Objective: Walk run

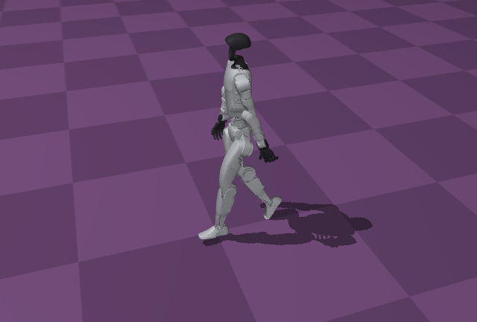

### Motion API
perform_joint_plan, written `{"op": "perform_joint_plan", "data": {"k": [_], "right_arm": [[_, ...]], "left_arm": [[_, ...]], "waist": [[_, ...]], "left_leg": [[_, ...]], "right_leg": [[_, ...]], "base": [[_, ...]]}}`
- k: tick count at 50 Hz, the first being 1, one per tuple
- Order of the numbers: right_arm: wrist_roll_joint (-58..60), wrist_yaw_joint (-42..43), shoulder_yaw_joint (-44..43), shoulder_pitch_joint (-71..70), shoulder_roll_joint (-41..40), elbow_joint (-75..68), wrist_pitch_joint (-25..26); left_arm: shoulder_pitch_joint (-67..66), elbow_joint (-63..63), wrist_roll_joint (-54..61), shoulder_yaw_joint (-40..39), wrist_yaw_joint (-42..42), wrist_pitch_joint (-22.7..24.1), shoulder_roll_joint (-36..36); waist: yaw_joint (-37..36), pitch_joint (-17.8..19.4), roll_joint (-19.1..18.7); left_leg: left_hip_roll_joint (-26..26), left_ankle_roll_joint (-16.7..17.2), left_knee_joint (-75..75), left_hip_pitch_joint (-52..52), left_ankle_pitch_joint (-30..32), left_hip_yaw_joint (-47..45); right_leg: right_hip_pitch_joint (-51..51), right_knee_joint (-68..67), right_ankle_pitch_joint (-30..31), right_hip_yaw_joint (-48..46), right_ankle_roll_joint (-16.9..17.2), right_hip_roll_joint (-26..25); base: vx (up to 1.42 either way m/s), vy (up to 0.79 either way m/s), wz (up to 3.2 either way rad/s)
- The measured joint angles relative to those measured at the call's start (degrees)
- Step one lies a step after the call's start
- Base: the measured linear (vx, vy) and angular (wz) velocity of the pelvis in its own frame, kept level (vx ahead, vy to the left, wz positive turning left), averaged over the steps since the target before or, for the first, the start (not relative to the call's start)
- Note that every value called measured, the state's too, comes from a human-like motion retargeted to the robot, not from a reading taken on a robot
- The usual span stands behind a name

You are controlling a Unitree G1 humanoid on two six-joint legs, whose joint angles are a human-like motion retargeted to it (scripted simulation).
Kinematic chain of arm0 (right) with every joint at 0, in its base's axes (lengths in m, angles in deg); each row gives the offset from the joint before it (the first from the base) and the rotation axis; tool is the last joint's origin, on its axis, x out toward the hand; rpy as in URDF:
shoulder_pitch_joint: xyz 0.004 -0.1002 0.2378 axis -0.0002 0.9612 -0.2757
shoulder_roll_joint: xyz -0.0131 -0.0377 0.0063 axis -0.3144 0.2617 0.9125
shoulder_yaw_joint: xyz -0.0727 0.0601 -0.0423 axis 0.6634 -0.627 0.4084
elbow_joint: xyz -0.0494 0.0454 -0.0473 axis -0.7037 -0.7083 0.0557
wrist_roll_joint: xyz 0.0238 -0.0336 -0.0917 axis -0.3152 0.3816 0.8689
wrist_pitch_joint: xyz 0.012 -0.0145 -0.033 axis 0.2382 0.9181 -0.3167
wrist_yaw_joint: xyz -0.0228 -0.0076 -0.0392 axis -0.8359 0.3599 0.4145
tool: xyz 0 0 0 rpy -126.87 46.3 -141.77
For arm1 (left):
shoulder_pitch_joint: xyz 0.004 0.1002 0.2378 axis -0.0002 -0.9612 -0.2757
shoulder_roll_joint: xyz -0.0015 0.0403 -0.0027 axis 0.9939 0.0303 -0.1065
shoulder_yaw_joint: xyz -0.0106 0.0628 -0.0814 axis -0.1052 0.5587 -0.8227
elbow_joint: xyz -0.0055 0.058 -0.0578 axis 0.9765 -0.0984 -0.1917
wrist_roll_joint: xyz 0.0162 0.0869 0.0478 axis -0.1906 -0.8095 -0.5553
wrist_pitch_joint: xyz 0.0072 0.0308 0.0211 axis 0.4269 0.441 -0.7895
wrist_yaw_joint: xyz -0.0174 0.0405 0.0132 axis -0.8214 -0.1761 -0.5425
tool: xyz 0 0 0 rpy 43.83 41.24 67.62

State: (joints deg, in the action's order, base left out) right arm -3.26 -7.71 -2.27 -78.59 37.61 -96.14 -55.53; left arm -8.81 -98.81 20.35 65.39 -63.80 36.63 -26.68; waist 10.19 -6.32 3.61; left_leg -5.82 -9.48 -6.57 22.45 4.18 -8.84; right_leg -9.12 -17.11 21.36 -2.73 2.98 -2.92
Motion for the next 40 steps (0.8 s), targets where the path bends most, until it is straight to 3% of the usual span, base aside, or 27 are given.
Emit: {"op": "perform_joint_plan", "data": {"k": [3, 7, 10, 12, 15, 20, 23, 25, 27, 29, 32, 35, 37, 40], "right_arm": [[-3.5, 0.3, 0.5, 4.8, 0.0, -6.2, 0.1], [-3.2, -9.5, -2.4, 12.1, 0.4, -6.6, 1.4], [-1.7, -18.0, -4.6, 17.5, 0.9, -6.6, 0.4], [-1.3, -20.2, -5.1, 20.6, 1.4, -6.6, -0.1], [-1.1, -19.7, -5.8, 23.9, 1.9, -6.6, 1.4], [-2.4, -19.9, -6.6, 25.5, 1.9, -6.6, 2.8], [-3.1, -21.1, -6.2, 24.4, 2.1, -6.6, 2.1], [-3.3, -19.8, -5.7, 23.0, 2.1, -6.6, 1.6], [-3.3, -16.6, -5.2, 20.9, 2.0, -6.6, 1.4], [-3.1, -13.8, -4.9, 18.6, 1.8, -6.6, 0.8], [-3.2, -11.5, -3.7, 13.3, 1.6, -6.5, 0.3], [-3.5, -10.5, -2.6, 6.9, 1.4, -4.5, 0.9], [-3.9, -9.1, -1.4, 2.9, 0.8, -1.6, 1.0], [-3.5, -6.8, -0.6, -2.0, -0.3, 4.4, 2.4]], "left_arm": [[6.7, 2.1, 2.8, 1.9, -4.1, -0.2, 1.8], [16.2, 9.2, 3.7, 3.4, -6.5, 0.6, 3.6], [21.5, 16.2, 4.7, 4.8, -6.3, 2.7, 4.4], [24.4, 20.4, 6.7, 5.9, -6.4, 4.4, 5.2], [28.4, 25.4, 8.8, 6.8, -5.9, 6.9, 6.8], [31.4, 29.7, 8.7, 7.7, -5.0, 8.4, 8.6], [30.6, 28.9, 8.1, 8.2, -5.1, 8.8, 8.2], [29.4, 26.6, 7.1, 8.3, -5.1, 9.0, 7.4], [27.4, 22.6, 5.5, 8.3, -5.4, 9.1, 6.4], [24.3, 17.8, 3.8, 9.0, -5.3, 8.3, 5.4], [19.2, 9.5, 0.8, 9.3, -4.8, 5.4, 3.9], [14.0, 2.2, -1.0, 9.2, -5.0, 2.3, 2.4], [10.3, 0.0, -1.6, 8.7, -4.5, 1.7, 2.0], [3.9, 0.4, -4.3, 6.7, -3.2, 1.6, 0.6]], "waist": [[2.4, 1.8, -3.6], [2.2, 3.1, -5.3], [5.9, 3.6, -6.7], [8.7, 3.9, -7.3], [11.2, 4.1, -6.7], [12.0, 4.9, -4.9], [11.5, 4.7, -6.4], [12.0, 4.2, -7.2], [12.9, 3.1, -7.4], [14.3, 2.5, -7.9], [14.3, 1.9, -7.9], [14.2, 1.4, -4.9], [14.0, 1.2, -2.9], [14.0, 1.3, -1.4]], "left_leg": [[3.8, -0.1, 0.1, -5.5, -3.2, -1.1], [4.1, 0.5, 0.9, -10.2, -6.6, 0.5], [4.1, 1.1, 2.3, -13.6, -7.6, 1.7], [3.3, 1.2, 2.8, -15.7, -8.7, 4.4], [1.1, 1.4, 3.3, -18.9, -10.5, 6.4], [-1.0, 2.6, 3.8, -25.6, -13.9, 7.2], [0.7, 3.9, 3.0, -28.0, -15.6, 7.0], [1.5, 5.1, 1.7, -28.9, -15.8, 7.3], [1.6, 7.2, 0.1, -29.5, -13.5, 8.1], [2.7, 10.4, -2.2, -30.4, -7.8, 9.2], [3.9, 16.4, -8.9, -29.8, 8.1, 8.7], [1.6, 21.4, -22.6, -25.0, 21.9, 7.5], [1.7, 19.6, -31.9, -20.6, 24.9, 4.8], [5.1, 14.4, -41.0, -13.8, 16.3, 0.5]], "right_leg": [[6.1, -15.6, 7.9, -5.1, 1.1, -2.5], [16.0, -26.8, -4.7, -3.3, 1.1, -2.9], [22.5, -26.3, -13.6, -2.5, 2.1, -2.9], [26.0, -21.2, -17.6, -2.5, 2.7, -1.1], [29.0, -8.9, -18.0, -2.9, 4.1, 3.7], [31.5, 12.1, -19.3, -1.7, 2.6, 7.8], [32.2, 21.2, -18.6, -4.1, 0.4, 6.7], [31.5, 21.0, -15.8, -6.5, -4.3, 6.7], [31.4, 17.7, -13.8, -9.4, -6.7, 7.5], [29.8, 16.9, -10.2, -10.5, -6.8, 7.3], [26.9, 14.6, -13.7, -8.9, -7.7, 7.0], [24.0, 13.4, -17.0, -6.6, -9.4, 8.3], [21.9, 13.8, -18.4, -5.4, -10.5, 8.2], [18.4, 14.5, -20.6, -5.1, -11.0, 7.5]], "base": [[0.86, -0.10, 0.63], [0.71, -0.05, 0.22], [0.73, -0.09, 1.19], [0.84, -0.17, 1.25], [0.63, -0.15, 0.68], [0.75, -0.26, 0.20], [0.80, -0.33, 0.03], [0.81, -0.39, 0.26], [0.87, -0.46, 0.59], [0.78, -0.43, 0.50], [0.92, -0.55, -0.18], [0.73, -0.38, -0.47], [0.78, -0.45, -0.46], [0.66, -0.40, -0.28]]}}
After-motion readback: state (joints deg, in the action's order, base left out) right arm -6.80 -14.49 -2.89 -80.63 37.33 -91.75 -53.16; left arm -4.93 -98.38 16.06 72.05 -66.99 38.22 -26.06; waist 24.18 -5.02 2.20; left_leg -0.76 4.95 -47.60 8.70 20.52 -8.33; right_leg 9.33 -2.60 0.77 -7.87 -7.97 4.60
